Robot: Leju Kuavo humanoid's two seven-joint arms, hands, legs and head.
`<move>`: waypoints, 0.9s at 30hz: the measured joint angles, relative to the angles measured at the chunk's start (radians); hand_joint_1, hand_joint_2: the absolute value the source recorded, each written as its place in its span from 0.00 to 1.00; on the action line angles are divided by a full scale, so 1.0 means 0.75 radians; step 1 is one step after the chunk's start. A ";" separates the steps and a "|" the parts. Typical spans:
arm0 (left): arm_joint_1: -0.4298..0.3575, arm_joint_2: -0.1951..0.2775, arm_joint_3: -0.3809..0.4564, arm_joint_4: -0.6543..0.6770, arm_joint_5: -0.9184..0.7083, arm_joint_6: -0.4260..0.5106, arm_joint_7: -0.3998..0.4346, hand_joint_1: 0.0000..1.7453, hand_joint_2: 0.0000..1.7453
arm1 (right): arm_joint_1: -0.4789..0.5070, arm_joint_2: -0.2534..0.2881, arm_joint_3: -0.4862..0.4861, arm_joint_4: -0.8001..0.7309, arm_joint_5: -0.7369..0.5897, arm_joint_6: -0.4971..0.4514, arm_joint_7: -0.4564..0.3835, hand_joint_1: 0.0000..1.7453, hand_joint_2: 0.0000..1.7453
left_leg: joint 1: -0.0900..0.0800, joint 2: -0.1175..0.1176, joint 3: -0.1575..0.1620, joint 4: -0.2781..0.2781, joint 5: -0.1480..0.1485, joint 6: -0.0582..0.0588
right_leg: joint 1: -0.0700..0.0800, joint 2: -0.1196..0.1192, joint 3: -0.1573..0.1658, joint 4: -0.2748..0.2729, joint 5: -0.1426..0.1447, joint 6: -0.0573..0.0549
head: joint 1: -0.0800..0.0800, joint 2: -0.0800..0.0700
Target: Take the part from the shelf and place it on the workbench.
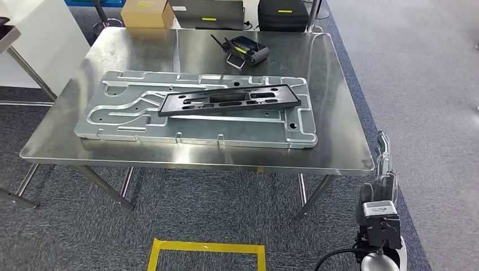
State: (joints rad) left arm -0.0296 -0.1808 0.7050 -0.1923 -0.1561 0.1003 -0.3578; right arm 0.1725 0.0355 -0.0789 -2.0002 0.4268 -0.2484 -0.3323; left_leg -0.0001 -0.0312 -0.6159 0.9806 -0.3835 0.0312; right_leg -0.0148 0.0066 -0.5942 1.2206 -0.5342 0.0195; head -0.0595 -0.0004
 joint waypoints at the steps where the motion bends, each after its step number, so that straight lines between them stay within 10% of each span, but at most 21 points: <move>1: -0.001 0.000 0.000 0.000 -0.002 0.000 0.000 0.00 0.00 | 0.005 0.000 -0.001 -0.007 0.005 -0.004 -0.007 0.00 0.00 | -0.001 -0.013 -0.022 0.009 0.013 -0.006 | 0.001 0.025 0.077 -0.100 0.010 -0.005 | 0.000 0.000; 3: -0.002 -0.001 0.001 -0.001 -0.005 -0.001 -0.001 0.00 0.00 | 0.017 0.000 -0.003 -0.022 0.011 -0.013 -0.018 0.00 0.00 | -0.004 -0.038 -0.052 0.023 0.039 -0.019 | 0.002 0.069 0.197 -0.277 -0.017 -0.015 | -0.001 0.000; 6: 0.007 -0.001 0.001 -0.001 -0.012 -0.003 -0.002 0.00 0.00 | 0.036 0.001 -0.007 -0.036 0.017 -0.019 -0.029 0.00 0.00 | -0.002 -0.069 -0.066 0.023 0.075 -0.043 | 0.006 0.047 0.210 -0.325 -0.023 -0.036 | -0.001 0.000; 8: 0.012 0.000 0.001 -0.001 -0.020 -0.006 -0.002 0.00 0.00 | 0.049 0.001 -0.008 -0.044 0.023 -0.020 -0.035 0.00 0.00 | 0.001 -0.044 -0.088 0.071 0.009 -0.056 | 0.003 0.013 0.185 -0.326 0.006 -0.059 | -0.002 0.000; 11: 0.012 0.001 0.001 -0.001 -0.029 -0.018 -0.002 0.00 0.00 | 0.076 0.002 -0.014 -0.058 0.040 -0.015 -0.040 0.00 0.00 | 0.011 0.016 -0.141 0.307 -0.199 -0.076 | 0.005 -0.037 0.131 -0.325 0.051 -0.072 | -0.002 0.000; 13: 0.011 0.001 0.001 -0.001 -0.035 -0.022 -0.002 0.00 0.00 | 0.087 0.002 -0.020 -0.061 0.056 -0.010 -0.040 0.00 0.00 | 0.017 0.028 -0.134 0.428 -0.213 -0.088 | 0.007 -0.071 0.087 -0.318 0.080 -0.067 | -0.002 0.000; 16: 0.008 0.001 0.001 -0.002 -0.046 -0.027 -0.003 0.00 0.00 | 0.099 0.005 -0.031 -0.065 0.081 -0.005 -0.039 0.00 0.00 | 0.021 0.065 0.033 0.297 -0.126 -0.087 | 0.009 -0.119 0.024 -0.298 0.114 -0.054 | -0.002 0.000; 18: 0.003 0.001 0.000 -0.005 -0.053 -0.032 -0.004 0.00 0.00 | 0.106 0.007 -0.044 -0.072 0.095 -0.003 -0.038 0.00 0.00 | 0.013 0.107 0.180 0.091 -0.163 -0.070 | 0.012 -0.146 0.002 -0.284 0.132 -0.040 | -0.002 0.000; 21: 0.006 0.000 -0.001 -0.007 -0.060 -0.038 -0.005 0.00 0.00 | 0.111 0.009 -0.057 -0.076 0.108 0.007 -0.036 0.00 0.00 | 0.002 0.103 0.221 -0.015 -0.190 -0.030 | 0.011 -0.184 -0.008 -0.278 0.158 -0.015 | -0.002 0.000; 23: 0.012 -0.001 -0.001 -0.007 -0.063 -0.040 -0.005 0.00 0.00 | 0.118 0.012 -0.062 -0.075 0.122 0.013 -0.037 0.00 0.00 | 0.004 0.084 0.197 -0.020 -0.161 -0.007 | 0.004 -0.140 -0.020 -0.245 0.111 0.002 | -0.002 0.000; 27: 0.010 -0.002 -0.001 -0.007 -0.072 -0.043 -0.003 0.00 0.00 | 0.135 0.014 -0.081 -0.066 0.169 0.015 -0.047 0.00 0.00 | -0.005 0.039 0.110 -0.018 -0.088 0.016 | 0.002 -0.021 -0.084 0.036 -0.124 0.010 | -0.002 0.000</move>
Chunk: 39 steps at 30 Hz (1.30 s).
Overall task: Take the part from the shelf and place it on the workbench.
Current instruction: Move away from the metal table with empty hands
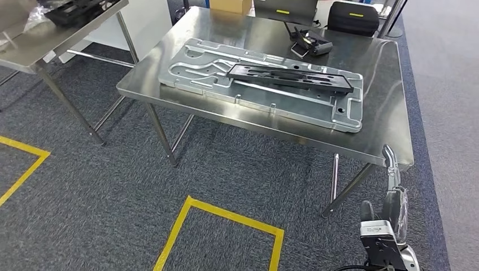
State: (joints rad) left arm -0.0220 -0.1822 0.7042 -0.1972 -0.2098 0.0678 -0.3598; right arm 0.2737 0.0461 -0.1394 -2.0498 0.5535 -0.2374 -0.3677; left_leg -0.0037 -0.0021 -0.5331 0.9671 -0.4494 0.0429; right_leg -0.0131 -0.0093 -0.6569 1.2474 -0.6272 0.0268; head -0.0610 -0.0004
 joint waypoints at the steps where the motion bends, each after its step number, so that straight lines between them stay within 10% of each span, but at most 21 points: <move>1: 0.000 -0.001 0.000 0.000 -0.001 0.000 0.000 0.00 0.00 | 0.000 0.001 -0.001 0.004 0.009 0.000 -0.002 0.00 0.00 | -0.002 -0.015 -0.024 0.003 0.018 -0.001 | 0.001 0.005 0.005 0.041 0.000 -0.002 | 0.000 0.000; 4: -0.001 -0.003 0.000 0.000 -0.003 0.000 0.003 0.00 0.00 | -0.004 0.002 -0.001 0.014 0.047 0.000 -0.003 0.00 0.00 | -0.003 -0.062 -0.097 0.023 0.065 -0.009 | 0.001 0.036 0.144 -0.094 0.102 -0.017 | 0.000 0.000; 7: -0.007 -0.008 -0.001 0.000 -0.009 0.001 0.012 0.00 0.00 | -0.019 0.005 0.000 0.030 0.133 -0.002 0.020 0.00 0.00 | -0.005 -0.107 -0.146 0.042 0.106 -0.027 | 0.004 0.105 0.304 -0.345 0.094 -0.036 | 0.000 0.000; 10: -0.004 -0.008 -0.001 0.000 -0.014 0.003 0.017 0.00 0.00 | -0.040 0.012 0.004 0.062 0.181 -0.002 0.038 0.00 0.00 | -0.001 -0.134 -0.170 0.040 0.135 -0.051 | 0.005 0.069 0.298 -0.378 0.106 -0.055 | 0.000 0.000; 16: -0.006 -0.008 -0.001 0.000 -0.036 0.009 0.012 0.00 0.00 | -0.051 0.032 0.003 0.193 0.252 -0.007 0.092 0.00 0.00 | 0.023 -0.014 -0.256 0.417 -0.141 -0.097 | 0.007 -0.044 0.201 -0.374 0.190 -0.077 | 0.000 0.000; 18: -0.006 -0.008 -0.001 0.000 -0.047 0.019 0.009 0.00 0.00 | -0.057 0.038 -0.011 0.289 0.316 -0.030 0.107 0.00 0.00 | 0.032 -0.002 -0.199 0.420 -0.084 -0.107 | 0.007 -0.083 0.161 -0.362 0.211 -0.069 | 0.000 0.000; 22: -0.010 -0.009 -0.002 -0.001 -0.072 0.038 0.021 0.00 0.00 | -0.099 0.041 -0.065 0.549 0.458 -0.099 0.140 0.00 0.00 | 0.027 0.079 0.064 0.076 -0.076 -0.096 | 0.010 -0.141 0.105 -0.330 0.239 -0.042 | 0.000 0.000; 25: 0.000 -0.007 -0.002 -0.001 -0.093 0.049 0.036 0.00 0.00 | -0.152 0.041 -0.106 0.812 0.585 -0.170 0.170 0.00 0.00 | 0.014 0.068 0.078 0.013 -0.089 -0.052 | 0.007 -0.177 0.101 -0.330 0.259 -0.013 | 0.000 0.000; 27: 0.007 -0.006 -0.002 -0.001 -0.105 0.056 0.045 0.00 0.00 | -0.179 0.040 -0.128 0.984 0.648 -0.195 0.191 0.00 0.00 | 0.012 0.047 0.061 0.004 -0.067 -0.025 | -0.002 -0.135 0.086 -0.300 0.224 0.005 | 0.000 0.000; 31: 0.006 -0.003 -0.003 -0.001 -0.130 0.076 0.060 0.00 0.00 | -0.246 0.029 -0.186 1.370 0.745 -0.260 0.220 0.00 0.00 | 0.002 -0.004 0.009 0.002 -0.019 0.003 | -0.008 -0.001 -0.012 -0.013 0.017 0.010 | 0.000 0.000; 33: 0.009 -0.003 -0.003 -0.001 -0.137 0.080 0.062 0.00 0.00 | -0.267 0.026 -0.216 1.542 0.755 -0.283 0.219 0.00 0.00 | -0.005 -0.042 -0.014 0.008 -0.002 0.003 | -0.004 0.009 0.005 0.013 0.027 0.000 | 0.000 0.000; 36: 0.012 -0.002 -0.004 -0.001 -0.142 0.088 0.062 0.00 0.00 | -0.312 0.024 -0.244 1.717 0.754 -0.274 0.222 0.00 0.00 | -0.010 -0.085 -0.039 0.023 0.011 -0.006 | 0.005 0.052 0.162 -0.229 0.131 -0.022 | 0.000 0.000; 39: 0.010 -0.002 -0.004 -0.001 -0.149 0.114 0.058 0.00 0.00 | -0.360 0.016 -0.295 1.901 0.721 -0.202 0.252 0.00 0.00 | -0.010 -0.116 -0.053 0.032 0.025 -0.024 | 0.012 0.082 0.227 -0.351 0.146 -0.037 | 0.000 0.000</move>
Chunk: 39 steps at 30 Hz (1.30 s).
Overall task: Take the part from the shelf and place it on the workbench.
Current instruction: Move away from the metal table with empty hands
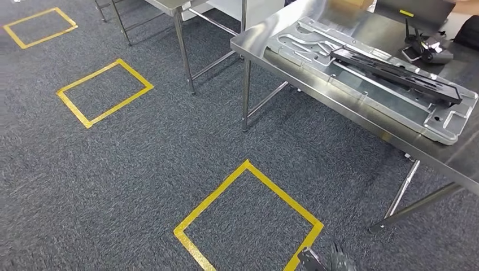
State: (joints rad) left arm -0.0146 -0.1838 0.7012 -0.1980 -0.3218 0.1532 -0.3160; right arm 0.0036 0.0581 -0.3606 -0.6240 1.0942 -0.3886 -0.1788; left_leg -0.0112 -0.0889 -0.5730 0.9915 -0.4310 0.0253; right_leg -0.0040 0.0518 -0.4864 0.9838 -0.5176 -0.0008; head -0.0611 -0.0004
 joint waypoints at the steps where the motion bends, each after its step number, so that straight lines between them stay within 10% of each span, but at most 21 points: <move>1: 0.000 0.001 0.000 0.000 -0.003 0.010 -0.003 0.00 0.00 | -0.012 -0.001 -0.021 0.066 -0.024 0.036 0.018 0.00 0.00 | 0.000 -0.010 -0.002 0.001 0.003 -0.007 | -0.002 -0.012 0.001 -0.005 0.004 -0.005 | 0.000 0.000; 4: 0.002 0.005 0.000 0.000 -0.015 0.043 -0.013 0.00 0.00 | -0.028 -0.003 -0.107 0.249 -0.133 0.185 0.127 0.00 0.00 | -0.002 0.040 -0.041 0.079 -0.053 -0.027 | -0.010 -0.059 0.007 -0.024 0.016 -0.024 | 0.000 0.000; 8: 0.002 0.007 0.000 0.000 -0.024 0.084 -0.018 0.00 0.00 | -0.007 -0.003 -0.238 0.398 -0.219 0.312 0.250 0.00 0.00 | 0.018 0.101 -0.174 0.393 -0.197 -0.055 | -0.008 -0.128 0.000 -0.022 0.017 -0.030 | 0.000 0.000; 13: -0.005 0.004 0.001 0.000 -0.029 0.121 -0.018 0.00 0.00 | -0.023 -0.003 -0.304 0.471 -0.234 0.343 0.278 0.00 0.00 | 0.021 0.179 0.027 0.059 -0.044 -0.052 | -0.005 -0.192 0.005 -0.016 0.008 -0.013 | 0.000 0.000; 16: -0.009 0.004 0.000 0.000 -0.038 0.095 -0.030 0.00 0.00 | -0.035 -0.003 -0.332 0.494 -0.247 0.362 0.278 0.00 0.00 | 0.008 0.184 0.043 0.003 -0.043 -0.024 | 0.001 -0.227 0.009 -0.013 0.005 0.008 | 0.000 0.000; 19: -0.006 0.010 0.000 0.000 -0.044 0.069 -0.054 0.00 0.00 | -0.048 -0.004 -0.360 0.504 -0.262 0.377 0.246 0.00 0.00 | 0.017 0.146 0.043 -0.020 -0.036 0.004 | -0.006 -0.170 -0.013 0.041 -0.035 0.027 | 0.000 0.000; 22: -0.010 0.012 0.001 0.000 -0.044 0.071 -0.087 0.00 0.00 | -0.046 -0.003 -0.382 0.515 -0.263 0.380 0.173 0.00 0.00 | 0.011 0.101 0.043 -0.025 -0.039 0.027 | -0.013 -0.082 -0.157 0.311 -0.148 0.030 | 0.001 0.000; 24: -0.008 0.012 0.001 0.000 -0.048 0.079 -0.095 0.00 0.00 | -0.045 -0.004 -0.392 0.521 -0.259 0.379 0.114 0.00 0.00 | 0.007 0.068 0.050 -0.022 -0.040 0.027 | -0.013 -0.074 -0.222 0.405 -0.143 0.030 | 0.001 0.000; 28: -0.007 0.012 0.001 0.000 -0.062 0.079 -0.076 0.00 0.00 | -0.050 -0.002 -0.399 0.531 -0.247 0.379 0.066 0.00 0.00 | 0.006 0.007 0.062 -0.004 -0.048 0.012 | -0.017 0.007 -0.124 0.119 0.045 0.016 | 0.001 0.000; 30: -0.007 0.013 0.001 0.000 -0.066 0.063 -0.066 0.00 0.00 | -0.052 0.002 -0.400 0.538 -0.240 0.382 0.089 0.00 0.00 | 0.012 -0.021 0.047 0.005 -0.050 -0.003 | -0.017 0.061 -0.100 0.040 0.068 0.009 | 0.001 0.000; 33: -0.002 0.019 0.001 0.000 -0.072 0.057 -0.055 0.00 0.00 | -0.059 0.015 -0.400 0.544 -0.232 0.398 0.153 0.00 0.00 | 0.019 -0.046 0.034 0.012 -0.055 -0.031 | -0.017 0.024 -0.089 0.019 0.065 -0.007 | 0.001 0.000; 39: 0.004 0.029 0.001 0.000 -0.094 0.006 -0.056 0.00 0.00 | -0.044 0.031 -0.413 0.550 -0.231 0.423 0.253 0.00 0.00 | 0.025 0.103 -0.159 0.395 -0.225 -0.060 | -0.011 -0.095 -0.065 0.002 0.053 -0.034 | 0.000 0.000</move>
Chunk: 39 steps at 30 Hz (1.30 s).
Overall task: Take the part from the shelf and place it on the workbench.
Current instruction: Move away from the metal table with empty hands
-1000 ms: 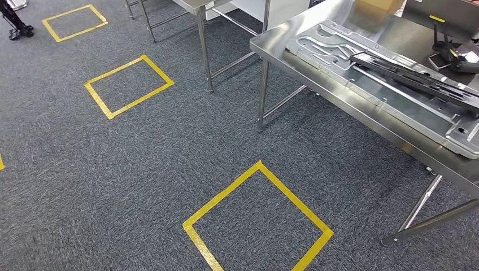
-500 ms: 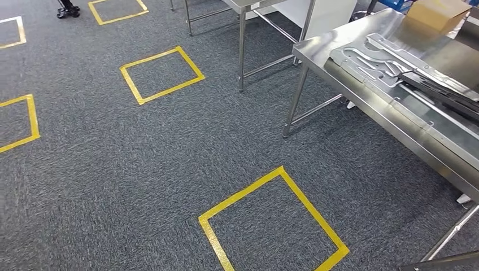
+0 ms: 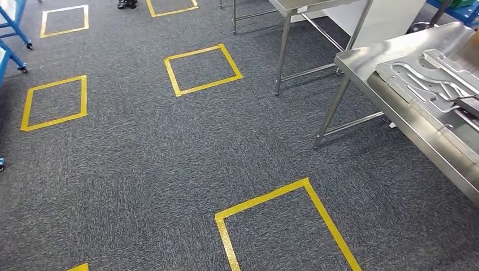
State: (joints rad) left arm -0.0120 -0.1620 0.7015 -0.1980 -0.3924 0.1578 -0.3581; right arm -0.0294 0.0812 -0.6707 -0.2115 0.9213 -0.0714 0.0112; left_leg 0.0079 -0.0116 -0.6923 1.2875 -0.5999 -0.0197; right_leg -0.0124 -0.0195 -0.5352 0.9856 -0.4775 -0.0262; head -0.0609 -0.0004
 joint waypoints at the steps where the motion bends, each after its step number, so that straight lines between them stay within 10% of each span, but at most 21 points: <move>1: 0.003 0.002 0.000 0.000 -0.004 -0.003 0.004 0.00 0.00 | 0.000 0.001 -0.003 0.000 0.000 0.000 0.006 0.00 0.00 | 0.002 0.004 0.003 -0.009 0.020 -0.002 | 0.000 -0.017 0.002 0.001 -0.003 0.001 | 0.000 0.000; 5: 0.010 0.012 0.000 0.000 -0.022 -0.010 0.024 0.00 0.00 | 0.000 0.005 -0.016 0.001 0.002 0.002 0.015 0.00 0.00 | -0.004 0.066 0.174 -0.337 0.171 0.011 | 0.005 -0.070 0.022 0.006 -0.022 0.018 | 0.000 0.000; 9: 0.016 0.018 0.000 0.000 -0.030 -0.018 0.035 0.00 0.00 | -0.009 0.006 -0.019 0.001 0.010 0.014 0.015 0.00 0.00 | -0.011 0.057 0.200 -0.397 0.179 0.043 | 0.006 -0.101 0.039 0.007 -0.035 0.047 | 0.000 0.000; 15: 0.014 0.026 0.000 0.000 -0.043 -0.024 0.046 0.00 0.00 | -0.001 0.006 -0.021 0.002 0.016 0.018 0.013 0.00 0.00 | -0.013 -0.014 0.208 -0.417 0.196 0.072 | -0.001 0.016 -0.140 0.376 -0.214 0.063 | 0.000 0.000; 17: 0.014 0.027 -0.001 0.000 -0.054 -0.026 0.053 0.00 0.00 | 0.000 0.006 -0.024 0.002 0.016 0.019 0.013 0.00 0.00 | -0.014 -0.047 0.209 -0.411 0.193 0.069 | -0.002 0.025 -0.138 0.349 -0.160 0.062 | 0.000 0.000; 20: 0.012 0.027 -0.003 0.000 -0.067 -0.029 0.061 0.00 0.00 | 0.001 0.004 -0.031 0.002 0.017 0.021 0.015 0.00 0.00 | -0.013 -0.092 0.206 -0.394 0.184 0.057 | -0.006 0.092 -0.033 0.099 -0.029 0.052 | 0.000 0.000; 22: 0.010 0.028 -0.004 0.000 -0.073 -0.035 0.062 0.00 0.00 | 0.000 0.002 -0.035 0.003 0.017 0.024 0.017 0.00 0.00 | -0.013 -0.115 0.197 -0.387 0.182 0.043 | -0.004 0.120 -0.008 0.037 -0.019 0.041 | 0.000 0.000; 26: 0.011 0.033 -0.005 0.000 -0.078 -0.042 0.058 0.00 0.00 | -0.008 -0.003 -0.044 0.002 0.017 0.025 0.018 0.00 0.00 | -0.011 -0.104 0.171 -0.345 0.155 0.017 | -0.005 0.065 0.000 0.023 -0.014 0.008 | 0.000 0.000; 31: 0.007 0.037 -0.005 0.000 -0.090 -0.050 0.053 0.00 0.00 | 0.000 -0.014 -0.057 0.003 0.016 0.025 0.024 0.00 0.00 | 0.000 -0.002 -0.005 0.020 -0.008 -0.003 | 0.004 -0.020 0.004 0.018 -0.020 -0.012 | 0.000 0.000; 33: 0.009 0.039 -0.006 0.000 -0.099 -0.053 0.053 0.00 0.00 | -0.002 -0.016 -0.062 0.002 0.014 0.025 0.028 0.00 0.00 | 0.003 0.010 0.024 -0.039 0.044 -0.005 | 0.004 -0.050 0.009 0.018 -0.024 -0.008 | 0.000 0.000; 36: 0.005 0.043 -0.008 0.000 -0.111 -0.062 0.056 0.00 0.00 | -0.004 -0.018 -0.068 0.003 0.012 0.025 0.028 0.00 0.00 | -0.004 0.077 0.168 -0.318 0.159 0.009 | 0.010 -0.089 0.025 0.020 -0.037 0.008 | 0.000 0.000; 39: 0.004 0.044 -0.014 0.000 -0.120 -0.068 0.063 0.00 0.00 | -0.011 -0.020 -0.077 0.002 0.012 0.025 0.029 0.00 0.00 | -0.015 0.076 0.192 -0.376 0.168 0.034 | 0.012 -0.119 0.036 0.021 -0.046 0.031 | 0.001 0.000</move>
State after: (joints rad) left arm -0.0093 -0.1290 0.6911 -0.1980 -0.4827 0.1067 -0.3112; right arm -0.0377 0.0663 -0.7283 -0.2097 0.9301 -0.0526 0.0328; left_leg -0.0031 0.0454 -0.5486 1.0052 -0.4742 0.0055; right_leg -0.0032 -0.1087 -0.5084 1.0016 -0.5120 -0.0034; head -0.0606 -0.0004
